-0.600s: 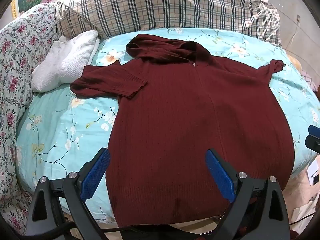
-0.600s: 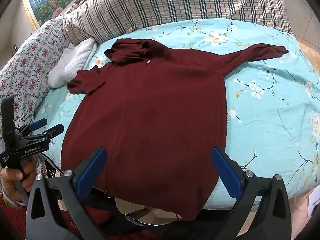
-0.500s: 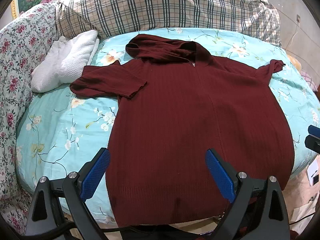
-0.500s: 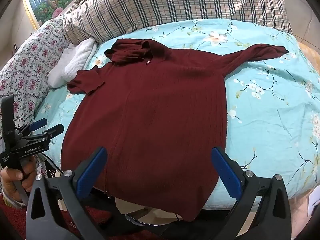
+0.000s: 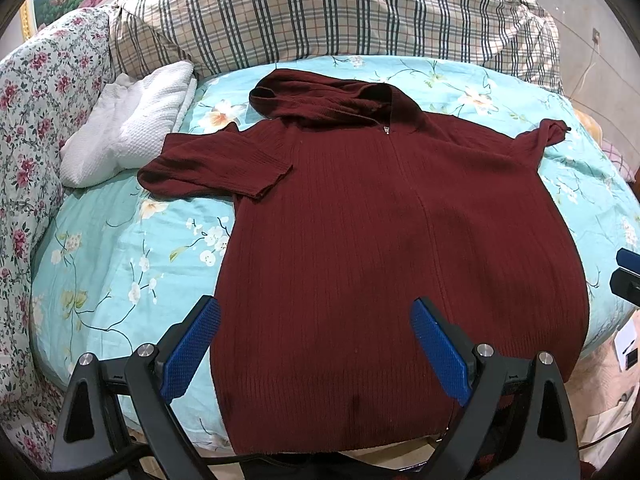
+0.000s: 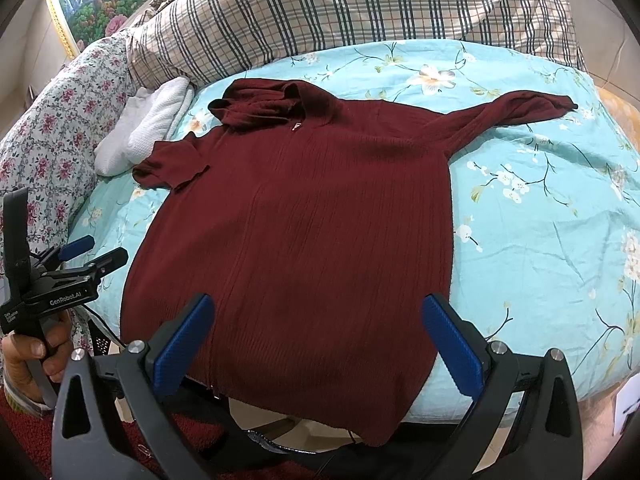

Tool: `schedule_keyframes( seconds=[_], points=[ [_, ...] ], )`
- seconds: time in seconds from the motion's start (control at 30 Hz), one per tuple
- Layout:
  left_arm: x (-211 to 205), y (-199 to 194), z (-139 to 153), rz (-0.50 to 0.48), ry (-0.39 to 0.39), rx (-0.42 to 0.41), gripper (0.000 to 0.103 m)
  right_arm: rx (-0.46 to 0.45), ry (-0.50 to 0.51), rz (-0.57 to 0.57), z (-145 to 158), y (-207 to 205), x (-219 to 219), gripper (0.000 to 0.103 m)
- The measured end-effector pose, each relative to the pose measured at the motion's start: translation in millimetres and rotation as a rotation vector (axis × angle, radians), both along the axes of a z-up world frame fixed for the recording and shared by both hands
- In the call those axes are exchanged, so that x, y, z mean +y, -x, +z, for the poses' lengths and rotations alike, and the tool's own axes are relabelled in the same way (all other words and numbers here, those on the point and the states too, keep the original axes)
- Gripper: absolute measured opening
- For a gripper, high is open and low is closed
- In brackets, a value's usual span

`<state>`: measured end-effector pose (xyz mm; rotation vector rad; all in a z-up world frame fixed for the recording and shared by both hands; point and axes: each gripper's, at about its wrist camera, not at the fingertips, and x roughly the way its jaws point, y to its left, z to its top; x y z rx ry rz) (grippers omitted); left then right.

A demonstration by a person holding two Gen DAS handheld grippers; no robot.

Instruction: Fold large clothes

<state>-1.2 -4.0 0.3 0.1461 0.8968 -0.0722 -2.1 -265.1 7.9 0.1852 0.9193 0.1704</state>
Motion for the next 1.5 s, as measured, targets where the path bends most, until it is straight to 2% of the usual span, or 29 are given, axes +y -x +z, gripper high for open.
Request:
schedule_keyframes(
  seconds=[0.5,0.67,0.77,0.93,1.23,1.37,1.5],
  points=[
    [-5.1,-4.0,3.7,-0.003,0.005,0.001,0.097,-0.020,0.006,0.002,-3.9,-0.6,-1.2,0.103],
    [-4.7,-12.5,2.1,-0.009,0.012,0.015,0.097,-0.008,-0.005,-0.004,-1.0,-3.3,0.9,0.103],
    [-3.2,-14.4,0.1,-0.017,0.018,0.021,0.097,0.046,-0.036,-0.009,-5.7,-2.9,-5.2,0.103],
    [-3.6,-18.8,-3.5,-0.027,0.020,0.008,0.097,0.061,-0.055,-0.028,-6.7,-6.4,-8.5,0.103],
    [-2.5,-33.2,-8.7,-0.004,0.015,0.033,0.097,0.068,-0.082,-0.084,-9.9,-18.0,-28.8,0.103],
    [-3.5,-38.6,-10.6,-0.001,0.019,0.067,0.097,0.043,-0.090,-0.103,-10.1,-20.9,-36.7,0.100],
    [-5.5,-43.5,-11.5,-0.005,0.019,0.075,0.097,0.017,-0.133,-0.115,-12.1,-28.7,-46.7,0.091]
  ],
)
